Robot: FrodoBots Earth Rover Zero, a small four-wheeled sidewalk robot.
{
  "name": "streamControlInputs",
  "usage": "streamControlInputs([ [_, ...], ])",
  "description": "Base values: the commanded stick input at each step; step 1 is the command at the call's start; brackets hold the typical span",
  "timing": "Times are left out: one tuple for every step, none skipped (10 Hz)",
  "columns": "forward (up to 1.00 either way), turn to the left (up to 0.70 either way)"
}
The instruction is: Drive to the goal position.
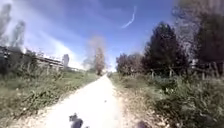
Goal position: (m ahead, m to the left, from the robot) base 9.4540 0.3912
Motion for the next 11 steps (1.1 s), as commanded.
streamControlInputs([
  [0.70, 0.00],
  [0.70, 0.00],
  [0.70, 0.00],
  [0.70, 0.00],
  [0.70, 0.00],
  [0.70, 0.00],
  [0.70, 0.00],
  [0.70, 0.00],
  [0.70, 0.00],
  [0.70, 0.00],
  [0.70, 0.00],
])
